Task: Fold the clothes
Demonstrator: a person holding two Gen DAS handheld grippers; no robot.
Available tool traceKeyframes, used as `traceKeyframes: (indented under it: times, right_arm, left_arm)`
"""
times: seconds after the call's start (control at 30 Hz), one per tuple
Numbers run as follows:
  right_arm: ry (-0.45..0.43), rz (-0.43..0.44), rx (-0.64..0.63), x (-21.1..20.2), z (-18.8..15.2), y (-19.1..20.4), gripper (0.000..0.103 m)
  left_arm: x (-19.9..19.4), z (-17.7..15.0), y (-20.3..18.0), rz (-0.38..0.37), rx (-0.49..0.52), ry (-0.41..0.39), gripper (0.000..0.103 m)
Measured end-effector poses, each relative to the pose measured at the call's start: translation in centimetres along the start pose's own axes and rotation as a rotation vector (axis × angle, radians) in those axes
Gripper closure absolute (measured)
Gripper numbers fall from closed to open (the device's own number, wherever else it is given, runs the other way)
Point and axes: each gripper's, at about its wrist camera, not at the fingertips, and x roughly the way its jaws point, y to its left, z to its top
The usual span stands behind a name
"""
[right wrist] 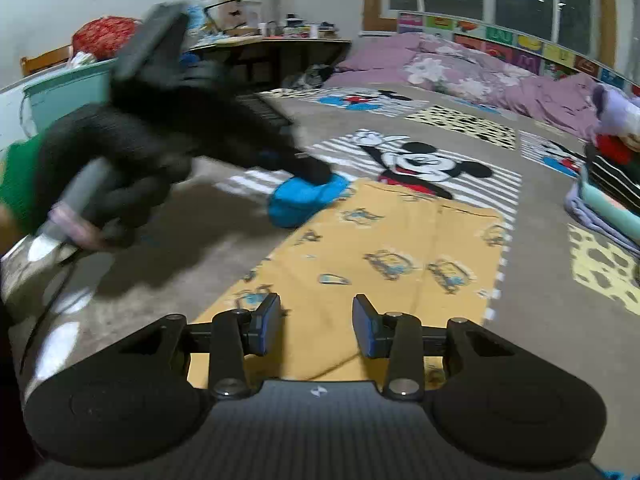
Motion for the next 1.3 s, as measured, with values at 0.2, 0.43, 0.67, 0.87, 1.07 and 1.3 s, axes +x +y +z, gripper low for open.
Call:
traceKeyframes:
  times: [0.2,0.43,0.67,0.87,1.07,1.3]
  right_arm:
    - [0.013,0.023,-0.086,0.6,0.0,2.0,0.062]
    - [0.017,0.057,-0.063,0.8,0.4,1.8,0.062]
    - [0.022,0.049,-0.092,0.9,0.1,2.2,0.061]
    - [0.022,0.046,-0.106,1.0,-0.1,2.3,0.061]
    - [0.020,0.038,-0.119,0.9,-0.2,2.6,0.061]
    - [0.016,0.028,-0.136,0.8,-0.4,3.0,0.061]
  left_arm:
    - [3.3,1.7,0.2,-0.016,0.032,0.037,0.100]
    - [4.3,1.9,0.7,-0.006,0.040,0.059,0.097]
    - [4.1,1.3,-0.3,0.031,0.142,0.048,0.074]
    - [4.2,1.2,-0.6,0.055,0.167,0.031,0.074]
    - [4.8,1.3,-0.6,0.059,0.169,0.037,0.074]
    - [4.7,1.7,-1.1,0.068,0.202,0.001,0.100]
